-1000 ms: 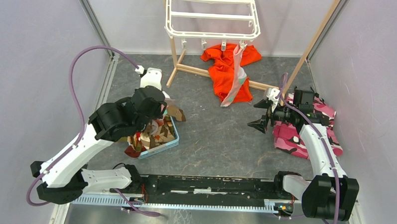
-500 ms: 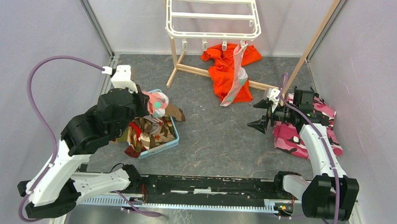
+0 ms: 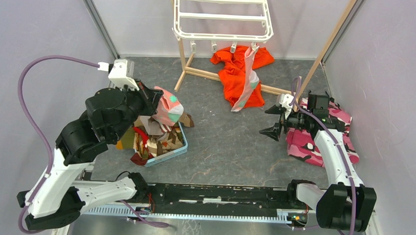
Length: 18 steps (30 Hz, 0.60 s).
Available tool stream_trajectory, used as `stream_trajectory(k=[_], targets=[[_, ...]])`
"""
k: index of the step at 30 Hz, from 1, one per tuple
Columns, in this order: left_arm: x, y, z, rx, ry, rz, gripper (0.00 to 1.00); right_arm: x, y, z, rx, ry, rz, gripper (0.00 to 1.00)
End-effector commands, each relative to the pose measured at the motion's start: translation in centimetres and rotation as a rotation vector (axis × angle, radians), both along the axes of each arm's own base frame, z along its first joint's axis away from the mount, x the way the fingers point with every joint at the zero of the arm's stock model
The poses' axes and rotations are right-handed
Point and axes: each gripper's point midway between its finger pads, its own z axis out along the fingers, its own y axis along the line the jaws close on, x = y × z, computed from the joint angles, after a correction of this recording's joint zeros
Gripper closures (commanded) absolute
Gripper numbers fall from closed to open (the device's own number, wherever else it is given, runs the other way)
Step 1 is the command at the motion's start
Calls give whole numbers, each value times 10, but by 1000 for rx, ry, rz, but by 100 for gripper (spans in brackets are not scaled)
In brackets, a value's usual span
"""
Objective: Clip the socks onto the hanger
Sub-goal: Pick up the sock from the bin.
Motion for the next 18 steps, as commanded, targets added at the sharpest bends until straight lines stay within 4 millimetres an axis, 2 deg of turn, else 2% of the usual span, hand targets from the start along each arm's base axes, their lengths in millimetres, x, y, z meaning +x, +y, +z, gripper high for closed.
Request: stream_trajectory(k=[1, 6, 8, 12, 13, 18], targets=[[-3, -8, 46, -65, -115, -69, 98, -1, 5, 20, 8, -89, 53, 2], [-11, -18, 70, -106, -174, -150, 98, -3, 5, 19, -3, -107, 69, 2], [-16, -29, 75, -125, -187, -218, 98, -4, 5, 19, -11, -121, 79, 2], [-30, -72, 78, -178, -198, -435, 98, -13, 7, 22, -31, -190, 146, 2], [-30, -81, 73, -186, -185, -467, 98, -17, 8, 25, -35, -219, 173, 2], [-35, -139, 51, -288, -158, -679, 98, -39, 17, 54, -39, -421, 312, 2]])
